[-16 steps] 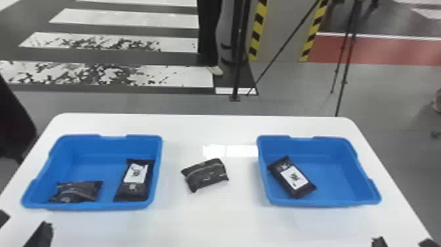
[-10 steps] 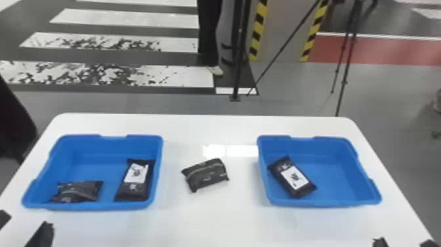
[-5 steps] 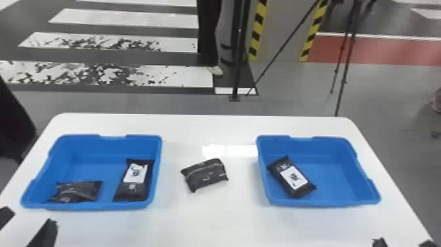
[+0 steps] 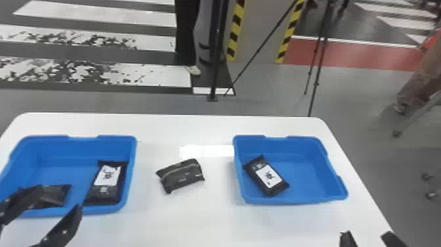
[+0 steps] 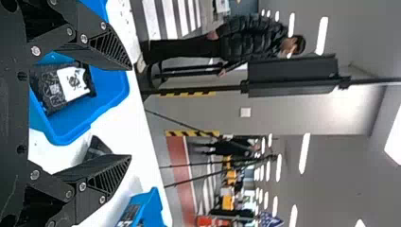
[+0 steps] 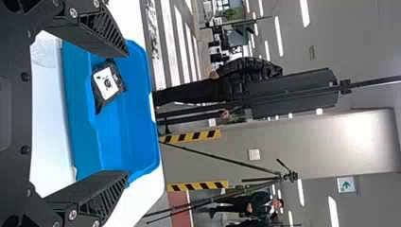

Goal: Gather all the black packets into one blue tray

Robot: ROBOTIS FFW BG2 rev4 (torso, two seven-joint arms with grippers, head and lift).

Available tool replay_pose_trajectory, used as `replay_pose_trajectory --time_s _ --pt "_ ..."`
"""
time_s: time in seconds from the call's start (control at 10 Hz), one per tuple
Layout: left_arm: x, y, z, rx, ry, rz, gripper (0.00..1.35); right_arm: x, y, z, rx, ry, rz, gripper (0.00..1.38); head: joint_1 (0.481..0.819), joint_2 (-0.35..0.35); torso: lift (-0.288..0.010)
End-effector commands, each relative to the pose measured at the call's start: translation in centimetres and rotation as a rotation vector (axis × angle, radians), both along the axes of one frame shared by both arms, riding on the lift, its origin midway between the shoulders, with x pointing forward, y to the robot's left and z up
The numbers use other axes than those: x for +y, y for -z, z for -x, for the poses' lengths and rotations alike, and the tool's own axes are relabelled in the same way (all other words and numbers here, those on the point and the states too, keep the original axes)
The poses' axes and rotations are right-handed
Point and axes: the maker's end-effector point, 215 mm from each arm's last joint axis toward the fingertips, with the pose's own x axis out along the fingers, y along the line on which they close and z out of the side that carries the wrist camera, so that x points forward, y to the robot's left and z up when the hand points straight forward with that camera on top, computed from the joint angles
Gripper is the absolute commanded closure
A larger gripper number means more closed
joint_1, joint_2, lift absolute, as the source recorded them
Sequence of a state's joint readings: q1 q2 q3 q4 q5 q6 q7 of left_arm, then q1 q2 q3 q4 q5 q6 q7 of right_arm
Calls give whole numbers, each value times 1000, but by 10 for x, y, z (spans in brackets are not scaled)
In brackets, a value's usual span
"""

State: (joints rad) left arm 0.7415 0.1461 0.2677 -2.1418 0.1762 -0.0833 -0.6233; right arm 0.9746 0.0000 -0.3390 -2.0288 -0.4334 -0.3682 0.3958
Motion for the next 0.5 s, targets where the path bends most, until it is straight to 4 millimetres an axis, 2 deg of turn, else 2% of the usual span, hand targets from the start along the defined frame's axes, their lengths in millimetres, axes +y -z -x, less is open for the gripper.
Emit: replay_pose_trajectory --time_s 0.0,0.2,0.4 --pt "1 23 -29 21 20 -72 403 -1 2 0 1 4 -4 140 695 -215 -110" --pt "-9 46 -57 57 62 -140 404 -2 2 0 -1 7 -10 140 695 -212 -110" --pt "-59 66 -85 75 178 -116 404 -3 2 -1 -2 10 -14 142 695 -224 -110"
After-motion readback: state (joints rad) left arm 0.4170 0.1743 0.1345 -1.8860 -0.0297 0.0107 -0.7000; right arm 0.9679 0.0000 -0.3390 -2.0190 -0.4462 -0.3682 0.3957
